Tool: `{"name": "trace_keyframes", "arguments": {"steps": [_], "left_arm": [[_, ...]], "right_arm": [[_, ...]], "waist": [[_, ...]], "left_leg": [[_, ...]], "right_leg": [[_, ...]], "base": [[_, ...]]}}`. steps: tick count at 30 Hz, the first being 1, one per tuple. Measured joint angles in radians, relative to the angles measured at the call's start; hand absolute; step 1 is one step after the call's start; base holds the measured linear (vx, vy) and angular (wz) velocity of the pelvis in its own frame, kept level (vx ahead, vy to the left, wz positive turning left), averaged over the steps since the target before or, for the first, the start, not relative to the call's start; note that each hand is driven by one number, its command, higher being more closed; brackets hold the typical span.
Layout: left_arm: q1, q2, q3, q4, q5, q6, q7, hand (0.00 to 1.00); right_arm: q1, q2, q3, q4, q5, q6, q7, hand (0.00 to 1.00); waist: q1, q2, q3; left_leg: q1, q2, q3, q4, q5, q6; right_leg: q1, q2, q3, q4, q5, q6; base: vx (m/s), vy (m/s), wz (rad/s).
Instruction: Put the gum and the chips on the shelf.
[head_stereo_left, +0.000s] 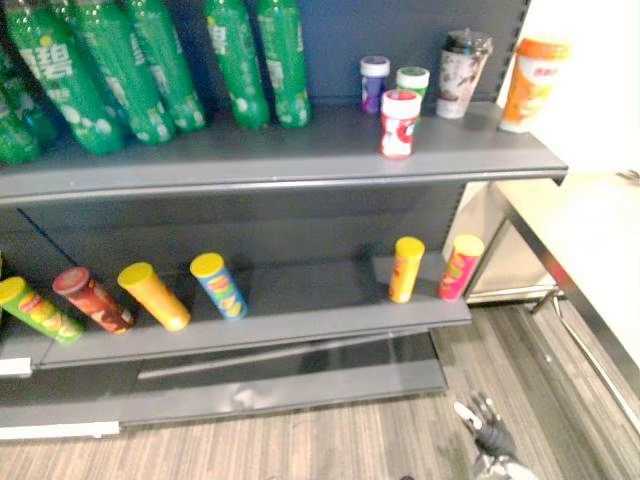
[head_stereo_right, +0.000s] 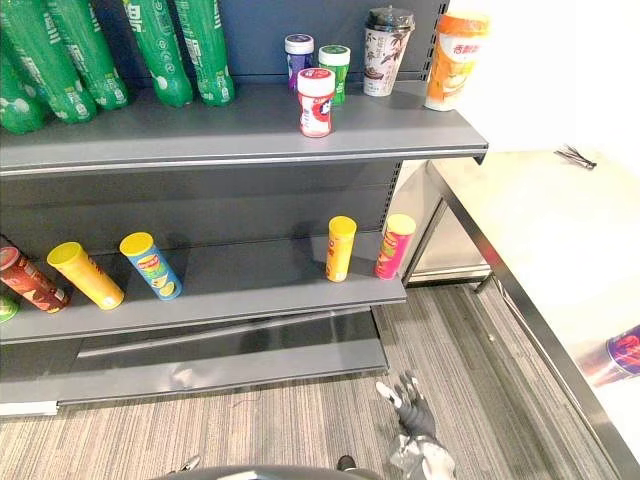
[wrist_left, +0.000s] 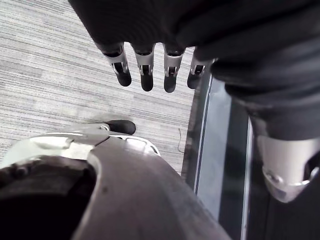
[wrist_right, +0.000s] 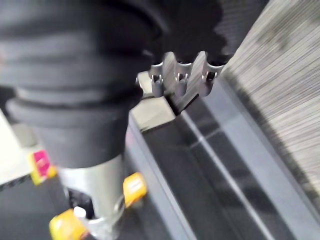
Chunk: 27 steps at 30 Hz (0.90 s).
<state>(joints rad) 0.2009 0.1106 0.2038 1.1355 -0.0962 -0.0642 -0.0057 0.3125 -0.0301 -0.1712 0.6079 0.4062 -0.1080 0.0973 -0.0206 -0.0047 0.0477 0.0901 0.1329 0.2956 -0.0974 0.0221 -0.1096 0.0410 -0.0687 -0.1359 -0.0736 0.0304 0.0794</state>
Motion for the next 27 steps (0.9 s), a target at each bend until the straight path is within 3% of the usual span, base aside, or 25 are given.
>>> {"name": "trace_keyframes", "arguments": {"steps": [6, 10, 16, 20, 22, 25, 27], "left_arm": [[-0.001, -0.001, -0.001, 0.0, -0.018, -0.004, -0.002, 0.0], [-0.001, -0.009, -0.001, 0.008, -0.019, -0.018, -0.003, 0.0], [-0.001, -0.013, -0.002, 0.018, -0.022, -0.023, -0.003, 0.0], [-0.001, -0.012, -0.003, 0.02, -0.057, -0.022, -0.009, 0.0], [-0.014, -0.005, -0.002, 0.019, -0.058, -0.022, -0.02, 0.0], [-0.046, -0.014, -0.001, 0.019, -0.063, -0.022, -0.021, 0.0], [-0.046, -0.023, 0.018, 0.019, -0.09, -0.021, -0.022, 0.0]], "right_arm": [[-0.063, -0.001, -0.126, 0.362, -0.02, 0.011, -0.012, 0.0], [-0.072, -0.009, -0.158, 0.422, -0.027, 0.013, -0.024, 0.0], [-0.085, -0.015, -0.186, 0.447, -0.132, 0.005, -0.024, 0.0], [-0.098, -0.013, -0.237, 0.495, -0.13, 0.01, -0.022, 0.0], [-0.113, -0.012, -0.263, 0.514, -0.121, 0.012, -0.023, 0.0], [-0.122, -0.011, -0.334, 0.508, -0.109, 0.012, -0.022, 0.0], [-0.122, -0.006, -0.369, 0.496, -0.087, 0.011, -0.022, 0.0]], "waist": [[0.001, 0.005, 0.001], [-0.001, 0.012, 0.008], [0.0, 0.017, 0.013], [-0.001, 0.009, 0.018], [-0.001, 0.004, 0.041], [-0.004, 0.027, 0.089], [-0.005, 0.03, 0.094]], "left_leg": [[0.005, -0.002, 0.001, 0.001, 0.0, 0.0], [0.023, -0.002, 0.007, -0.002, -0.001, -0.001], [0.031, -0.002, 0.017, -0.004, -0.002, 0.0], [0.035, -0.003, 0.024, 0.005, -0.009, 0.008], [-0.01, 0.007, 0.023, 0.117, -0.061, 0.008], [-0.092, 0.037, 0.048, 0.33, -0.169, 0.028], [-0.107, 0.05, 0.108, 0.384, -0.206, 0.038]], "right_leg": [[0.003, 0.001, 0.002, 0.002, -0.001, -0.001], [0.018, 0.001, 0.006, 0.004, -0.003, -0.002], [0.018, 0.001, 0.014, 0.005, -0.007, -0.006], [0.018, -0.002, 0.026, 0.013, -0.004, -0.001], [-0.012, -0.011, 0.036, 0.081, -0.028, 0.006], [-0.09, -0.018, 0.082, 0.219, -0.083, 0.021], [-0.123, -0.014, 0.141, 0.226, -0.077, 0.037]], "base": [[0.0, 0.0, 0.0], [-0.01, 0.0, -0.03], [-0.01, 0.0, -0.04], [0.02, 0.013, -0.05], [0.0, 0.034, -0.1], [-0.08, 0.055, -0.3], [-0.09, 0.136, -0.93]]}}
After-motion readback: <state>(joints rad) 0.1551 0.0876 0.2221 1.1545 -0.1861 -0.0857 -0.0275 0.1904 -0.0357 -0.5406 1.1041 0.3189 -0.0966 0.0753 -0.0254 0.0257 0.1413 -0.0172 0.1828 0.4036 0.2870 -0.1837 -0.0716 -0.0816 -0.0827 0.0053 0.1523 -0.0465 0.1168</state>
